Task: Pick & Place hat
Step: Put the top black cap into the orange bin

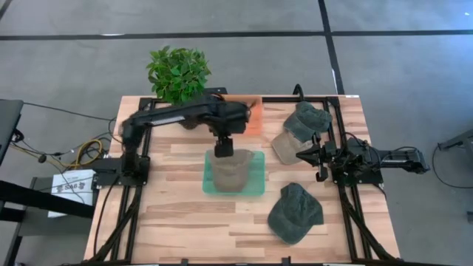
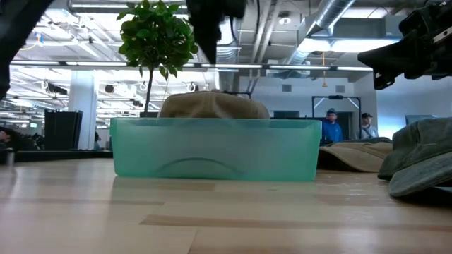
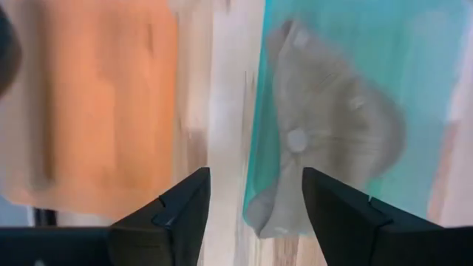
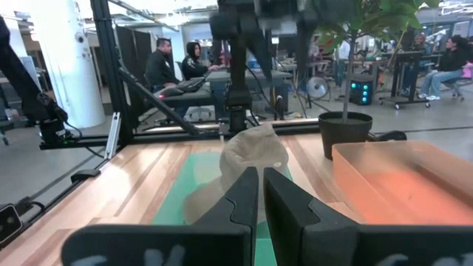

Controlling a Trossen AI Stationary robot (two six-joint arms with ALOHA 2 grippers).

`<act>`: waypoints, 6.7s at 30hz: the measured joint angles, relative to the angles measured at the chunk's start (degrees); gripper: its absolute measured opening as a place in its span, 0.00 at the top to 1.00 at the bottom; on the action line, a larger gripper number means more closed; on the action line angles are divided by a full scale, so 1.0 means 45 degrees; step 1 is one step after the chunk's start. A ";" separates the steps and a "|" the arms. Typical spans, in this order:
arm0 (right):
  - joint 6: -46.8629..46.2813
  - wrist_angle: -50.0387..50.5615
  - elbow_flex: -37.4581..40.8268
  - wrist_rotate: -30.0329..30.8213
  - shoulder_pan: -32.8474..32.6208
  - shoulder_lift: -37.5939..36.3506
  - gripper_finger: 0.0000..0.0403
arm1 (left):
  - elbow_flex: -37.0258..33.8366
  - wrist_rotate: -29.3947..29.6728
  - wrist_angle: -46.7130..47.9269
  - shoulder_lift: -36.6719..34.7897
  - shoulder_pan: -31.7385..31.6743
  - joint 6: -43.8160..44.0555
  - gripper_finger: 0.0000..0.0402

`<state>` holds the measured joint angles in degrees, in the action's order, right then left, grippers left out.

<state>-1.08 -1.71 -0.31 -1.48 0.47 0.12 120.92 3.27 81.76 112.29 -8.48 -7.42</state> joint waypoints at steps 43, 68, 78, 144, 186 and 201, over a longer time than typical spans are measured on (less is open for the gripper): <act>0.0000 -0.0006 0.0001 0.0000 -0.0005 0.0005 0.96 | -1.7034 0.0033 -1.2310 -1.3423 0.1761 0.4633 1.00; -0.1930 -0.0077 -0.0039 0.0663 0.0010 0.0049 0.96 | -2.0869 0.0820 -1.8895 -1.2773 0.2916 0.4239 1.00; -0.2438 -0.0098 -0.1362 0.3668 0.0007 0.0859 1.00 | -2.3016 0.0782 -1.8943 -1.5634 0.2863 0.3672 1.00; -1.1047 1.7285 -1.3357 0.6775 0.8971 1.3506 0.35 | -2.4927 -0.0175 -1.8482 -2.1207 0.2469 0.3249 1.00; -0.6885 0.8921 -0.8293 -0.0325 1.5509 1.6145 0.35 | -2.4922 0.0165 -1.8482 -2.1197 0.2469 0.3548 1.00; -0.6985 0.6805 -0.7121 -0.1350 1.5314 1.6140 0.61 | -2.4917 0.0160 -1.8482 -2.1197 0.2469 0.3584 1.00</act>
<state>-32.51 28.91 -32.36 -7.55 69.38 72.75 8.80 3.99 -1.41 16.91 2.63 8.71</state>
